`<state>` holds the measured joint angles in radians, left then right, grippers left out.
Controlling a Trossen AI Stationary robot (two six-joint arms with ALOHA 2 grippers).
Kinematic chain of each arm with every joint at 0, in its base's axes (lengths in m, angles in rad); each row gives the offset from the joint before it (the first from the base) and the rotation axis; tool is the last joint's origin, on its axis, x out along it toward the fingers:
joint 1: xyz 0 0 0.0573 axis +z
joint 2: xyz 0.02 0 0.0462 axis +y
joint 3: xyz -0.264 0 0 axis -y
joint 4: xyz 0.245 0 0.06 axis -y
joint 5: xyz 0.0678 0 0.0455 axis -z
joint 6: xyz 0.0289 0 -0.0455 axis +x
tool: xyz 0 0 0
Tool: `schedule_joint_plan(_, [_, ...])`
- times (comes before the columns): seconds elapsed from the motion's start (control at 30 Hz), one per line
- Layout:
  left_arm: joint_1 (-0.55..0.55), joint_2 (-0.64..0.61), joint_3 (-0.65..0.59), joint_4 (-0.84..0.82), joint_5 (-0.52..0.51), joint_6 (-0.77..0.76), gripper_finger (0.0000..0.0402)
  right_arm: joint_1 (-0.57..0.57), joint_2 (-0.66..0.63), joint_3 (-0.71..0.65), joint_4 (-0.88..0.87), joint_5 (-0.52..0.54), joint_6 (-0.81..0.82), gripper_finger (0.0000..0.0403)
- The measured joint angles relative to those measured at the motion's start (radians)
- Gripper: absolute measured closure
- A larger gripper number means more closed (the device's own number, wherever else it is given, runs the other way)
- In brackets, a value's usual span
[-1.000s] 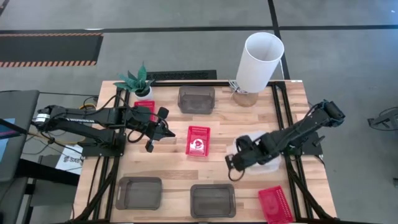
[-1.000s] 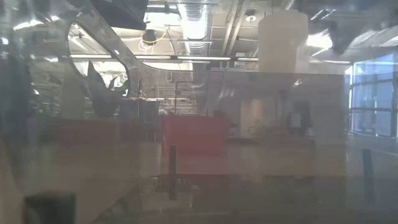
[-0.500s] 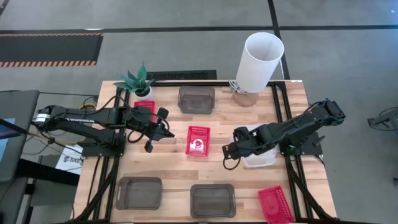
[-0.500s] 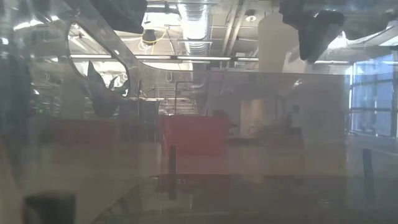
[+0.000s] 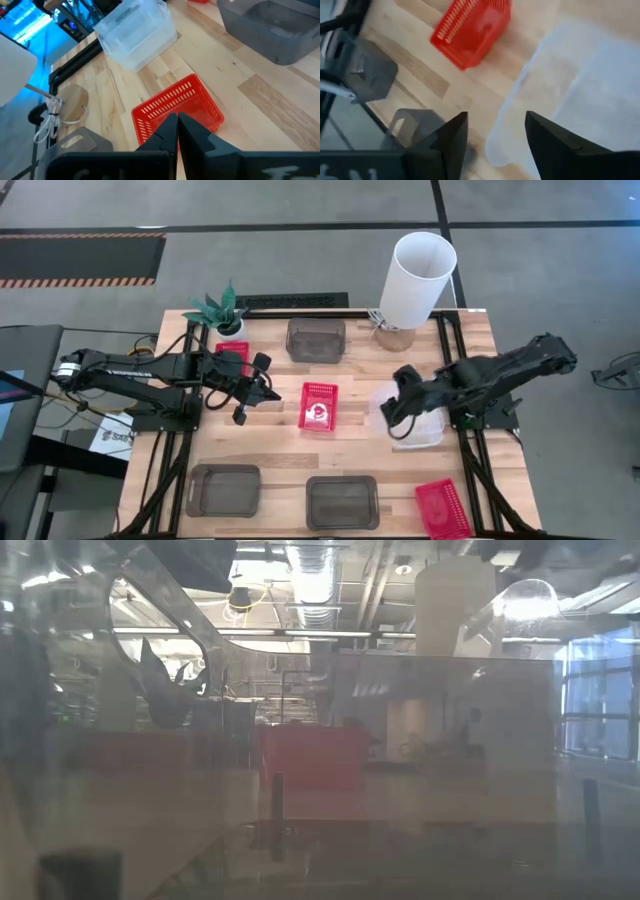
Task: Stack baskets by color
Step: Stack the top transparent bin on top of the bottom transparent bin
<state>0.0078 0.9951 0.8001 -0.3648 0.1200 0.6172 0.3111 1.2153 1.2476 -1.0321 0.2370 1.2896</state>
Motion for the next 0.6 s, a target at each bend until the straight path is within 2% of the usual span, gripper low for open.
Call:
schedule_joint_plan(0.13, [0.0,0.0,0.001,0.02,0.0,-0.017,0.0401,-0.061,-0.072,0.0,-0.082,0.031,-0.37,0.018])
schedule_joint_plan(0.3, [0.0,0.0,0.002,0.034,-0.005,-0.056,0.0401,-0.172,-0.072,0.0,-0.216,0.052,-0.828,0.0189])
schedule_joint_plan(0.47, [0.0,0.0,0.002,0.034,-0.032,-0.115,0.0401,-0.293,-0.065,-0.026,-0.249,-0.053,-1.048,0.0202])
schedule_joint_plan(0.6, [0.0,0.0,0.002,0.034,-0.04,-0.136,0.0401,-0.362,-0.106,-0.11,-0.217,-0.092,-1.141,0.0213])
